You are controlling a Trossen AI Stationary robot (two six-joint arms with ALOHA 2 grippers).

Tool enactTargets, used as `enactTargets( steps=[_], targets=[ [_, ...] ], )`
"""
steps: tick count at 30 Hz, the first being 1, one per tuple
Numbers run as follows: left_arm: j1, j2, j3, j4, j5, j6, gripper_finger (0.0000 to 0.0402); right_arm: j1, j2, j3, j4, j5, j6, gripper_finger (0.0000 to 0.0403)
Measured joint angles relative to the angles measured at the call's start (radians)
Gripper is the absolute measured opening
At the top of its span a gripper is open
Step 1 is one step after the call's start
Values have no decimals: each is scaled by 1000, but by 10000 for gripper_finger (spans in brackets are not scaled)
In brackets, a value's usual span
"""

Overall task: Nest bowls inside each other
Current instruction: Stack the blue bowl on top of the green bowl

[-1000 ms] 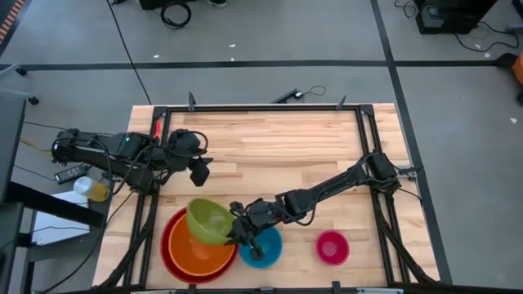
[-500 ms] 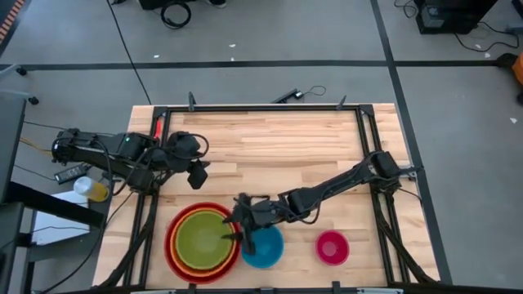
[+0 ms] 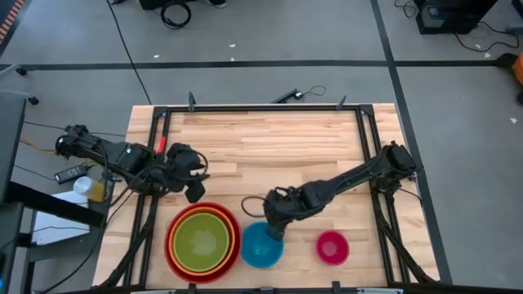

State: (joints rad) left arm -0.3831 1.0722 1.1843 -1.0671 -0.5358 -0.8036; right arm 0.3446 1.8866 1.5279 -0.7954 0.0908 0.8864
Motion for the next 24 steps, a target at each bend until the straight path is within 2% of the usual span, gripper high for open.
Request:
enactTargets(
  steps=[3, 9, 12, 17, 20, 24],
  targets=[
    [-22, 35, 0, 6, -22, -53, 176, 7, 6, -71, 72, -67, 64, 199],
    [-32, 127, 0, 58, -26, -117, 176, 6, 8, -162, 282, -73, 110, 199],
    [-31, 171, 0, 104, -3, -121, 176, 10, 18, -174, 267, -34, 135, 198],
    [-36, 224, 0, 156, 63, -168, 176, 13, 25, -206, 275, -28, 136, 183],
    [-51, 237, 0, 157, 68, -234, 176, 17, 25, -208, 278, -44, 108, 142],
    [-84, 224, 0, 154, 62, -331, 176, 27, 25, -208, 301, -91, 89, 46]
  ],
)
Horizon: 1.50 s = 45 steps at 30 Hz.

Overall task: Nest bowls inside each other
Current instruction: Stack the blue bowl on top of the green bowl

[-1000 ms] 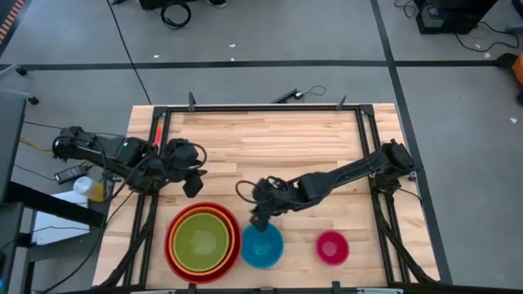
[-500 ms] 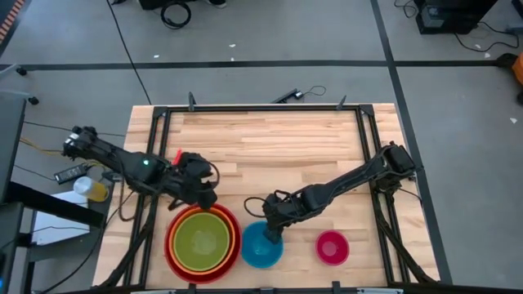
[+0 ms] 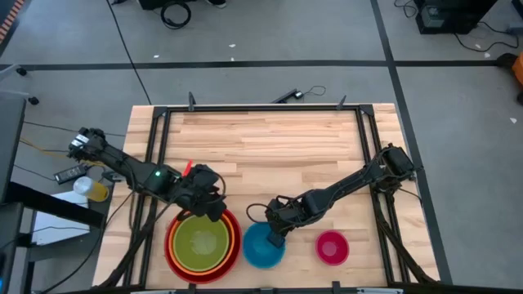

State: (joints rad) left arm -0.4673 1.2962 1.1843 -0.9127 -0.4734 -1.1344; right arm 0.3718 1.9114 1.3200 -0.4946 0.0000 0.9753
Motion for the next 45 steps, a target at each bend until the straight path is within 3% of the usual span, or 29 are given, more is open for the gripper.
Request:
enactTargets(
  steps=[2, 6, 12, 17, 21, 25, 28, 40, 42, 45],
  targets=[
    [-24, -18, 0, 0, -16, -35, 176, 6, 0, 9, 0, -23, -8, 22],
    [-82, -41, 0, -22, -85, -119, 176, 15, 0, 38, -38, -1, 41, 41],
    [-156, -47, 0, -101, -151, -261, 176, 18, -11, 119, -262, 122, 91, 23],
    [-169, -46, 0, -50, -163, -258, 176, 12, -25, 204, -424, 310, 111, 22],
    [-154, -46, 0, 7, -203, -177, 176, 5, -28, 280, -505, 528, 120, 23],
    [-126, -46, 0, 16, -244, -117, 176, -4, -28, 335, -451, 694, -3, 28],
    [-96, -46, 0, 20, -253, -69, 176, -3, -29, 371, -377, 758, -106, 25],
    [-26, -46, 0, 8, -222, 80, 172, -15, -29, 402, -85, 790, -318, 28],
    [-22, -46, 0, 12, -203, 81, 141, -15, -29, 402, -76, 777, -317, 29],
    [-24, -46, 0, -7, -169, 85, 56, -16, -29, 403, -62, 717, -319, 45]
  ],
)
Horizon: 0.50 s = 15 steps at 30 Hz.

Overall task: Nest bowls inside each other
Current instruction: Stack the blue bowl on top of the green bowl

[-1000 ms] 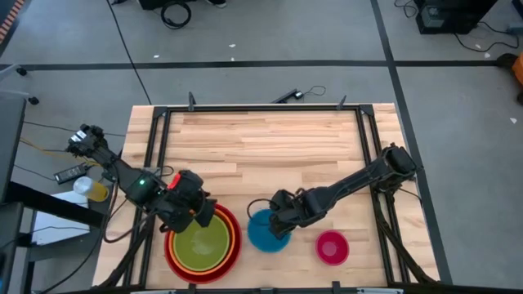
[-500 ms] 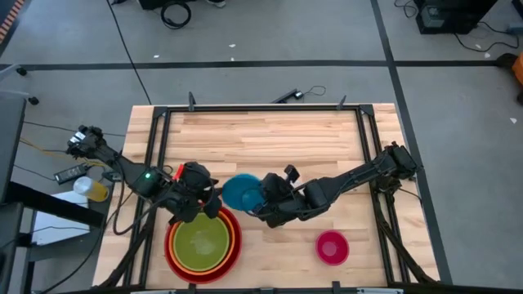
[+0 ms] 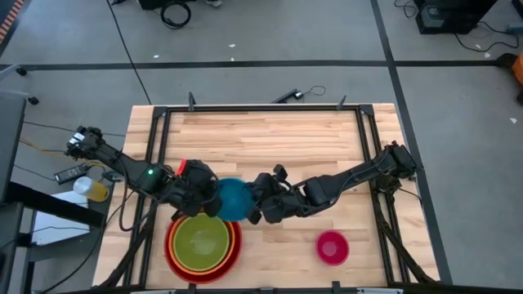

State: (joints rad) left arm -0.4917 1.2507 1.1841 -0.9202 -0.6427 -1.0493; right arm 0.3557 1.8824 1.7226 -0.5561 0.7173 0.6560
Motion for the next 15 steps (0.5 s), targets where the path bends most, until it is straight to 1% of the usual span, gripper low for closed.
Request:
enactTargets(
  steps=[1, 2, 5, 7, 9, 10, 13, 15],
  targets=[
    [-3, 1, -1, -12, 25, -2, 31, 1, 0, 2, 13, -30, 0, 56],
    [-5, 1, -2, -22, 57, -2, 18, 1, 0, 3, 18, -54, 0, 68],
    [-19, 0, 1, -82, 220, 24, 12, 4, -2, 3, 22, -124, 9, 109],
    [-41, -4, 0, -151, 372, 62, 8, 6, -10, -4, -29, -137, 37, 135],
    [-63, -4, 0, -133, 500, 108, 6, 1, -24, 0, -47, -167, 106, 159],
    [-73, -4, 1, -134, 541, 119, 5, -4, -36, 0, -84, -189, 140, 168],
    [-90, 8, 1, -126, 557, 119, 8, -19, -63, 0, -194, -247, 211, 185],
    [-94, 38, 1, -117, 559, 107, 9, -20, -77, -2, -276, -253, 240, 189]
  ],
)
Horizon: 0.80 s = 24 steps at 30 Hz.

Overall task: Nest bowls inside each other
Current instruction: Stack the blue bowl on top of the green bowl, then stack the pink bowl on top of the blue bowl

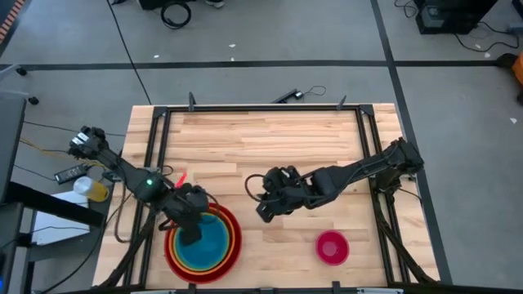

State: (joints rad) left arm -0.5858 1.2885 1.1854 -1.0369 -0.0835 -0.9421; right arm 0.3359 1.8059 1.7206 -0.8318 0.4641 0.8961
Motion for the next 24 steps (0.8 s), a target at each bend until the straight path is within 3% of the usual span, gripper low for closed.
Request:
enactTargets(
  steps=[7, 11, 16, 24],
  targets=[
    [-31, 164, -1, -7, 1, 14, 13, 18, -51, 1, -176, -8, 49, 187],
    [-29, 227, -1, -6, -1, -25, 36, 43, -62, 1, -320, -53, 61, 187],
    [-30, 258, -1, -26, 0, -61, 107, 77, -62, -19, -562, -135, 55, 187],
    [-28, 183, -1, -147, -25, -144, 225, 172, -86, -144, -557, -316, 34, 187]
  ],
)
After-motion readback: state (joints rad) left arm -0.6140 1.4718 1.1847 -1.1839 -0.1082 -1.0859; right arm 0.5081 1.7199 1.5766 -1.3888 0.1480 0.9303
